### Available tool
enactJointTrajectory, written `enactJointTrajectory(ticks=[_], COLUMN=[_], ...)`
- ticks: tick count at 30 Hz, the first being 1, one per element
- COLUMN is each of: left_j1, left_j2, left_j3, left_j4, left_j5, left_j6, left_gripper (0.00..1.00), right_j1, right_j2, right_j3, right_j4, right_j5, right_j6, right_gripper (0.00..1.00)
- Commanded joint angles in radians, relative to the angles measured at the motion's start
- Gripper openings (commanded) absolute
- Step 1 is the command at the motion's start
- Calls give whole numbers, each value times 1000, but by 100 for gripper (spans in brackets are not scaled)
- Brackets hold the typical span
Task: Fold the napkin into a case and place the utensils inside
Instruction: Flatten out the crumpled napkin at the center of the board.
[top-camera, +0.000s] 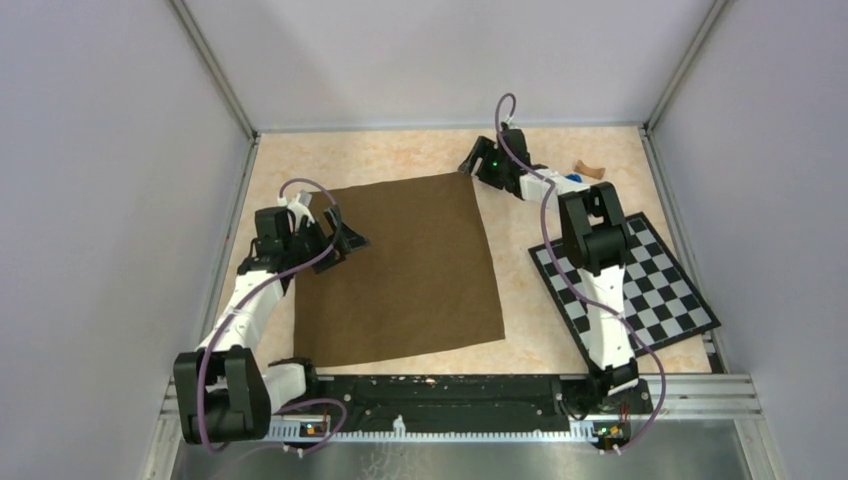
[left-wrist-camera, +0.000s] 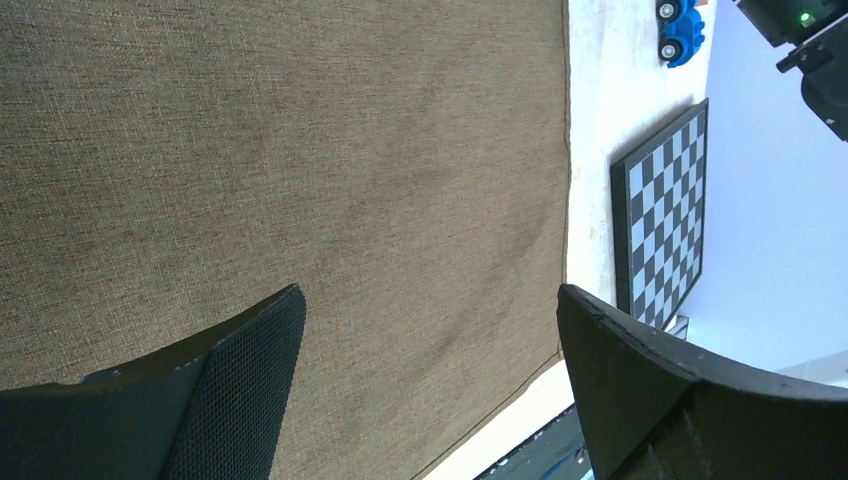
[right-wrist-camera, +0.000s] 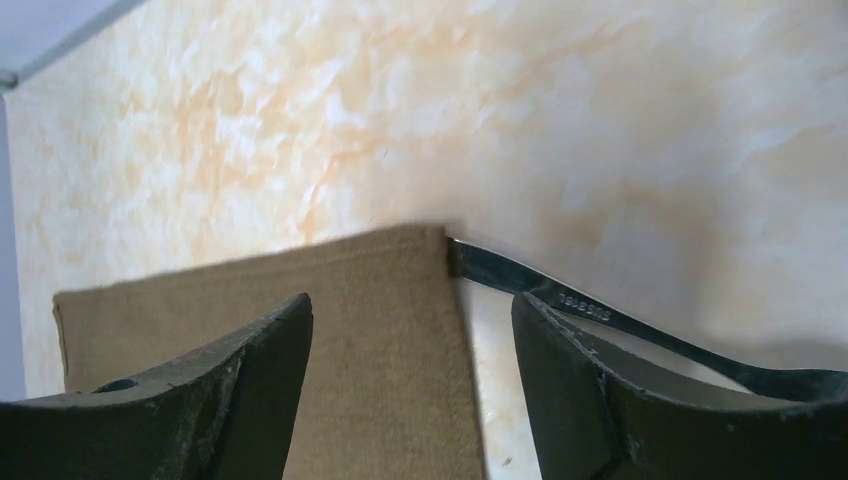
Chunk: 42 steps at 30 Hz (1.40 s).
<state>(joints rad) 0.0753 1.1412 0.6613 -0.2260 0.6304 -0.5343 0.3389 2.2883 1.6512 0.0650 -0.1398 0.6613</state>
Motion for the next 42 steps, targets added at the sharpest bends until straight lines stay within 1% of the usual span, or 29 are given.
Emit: enactJointTrajectory(ticks=[1,7,10,13,15,16,19,21,23,25,29,34,37,39,42], left_j1=[-1,0,0,11,23,27,36,41,44,43,46,49,50,50,45], left_j2=[-22,15,65,152,212,235,307,353,386,407,467,551,624,673,642], left_j3=[17,37,43,68,93,104,128,146,149,150,182,227,295,359,408], left_j4=[22,46,85,95,104,120,160,160,178,199,217,251,239,195,164], left_j5=[-5,-53,-93,-159,-173,-171,-198,-217,-237,-258,-277,-276,-271,-278,-282], left_j6=[-15,-25,-48,-74,-97,-110,-149,-166,-178,-182,-186,-208,-193,-168,-121], left_gripper=[99,99,99,99,99,99,99,99,99,99,99,99,99,99,99], right_j1=[-46,-77,-69,-43,3,29,105,128,135,137,126,106,84,81,89], right_j2=[46,79,12,-72,-147,-176,-226,-246,-265,-251,-159,-52,3,25,1], right_j3=[75,190,160,132,60,0,-95,-158,-225,-245,-184,-63,25,85,139], right_j4=[25,-9,-49,-228,-277,-281,-286,-249,-168,-122,-107,-151,-186,-237,-310], right_j5=[80,-47,-97,-93,-81,-81,-89,-121,-145,-159,-171,-132,-132,-126,-116], right_j6=[28,-39,-59,-109,-150,-176,-218,-194,-162,-148,-140,-163,-173,-197,-237], right_gripper=[72,72,72,74,74,74,73,72,72,72,72,72,71,71,71])
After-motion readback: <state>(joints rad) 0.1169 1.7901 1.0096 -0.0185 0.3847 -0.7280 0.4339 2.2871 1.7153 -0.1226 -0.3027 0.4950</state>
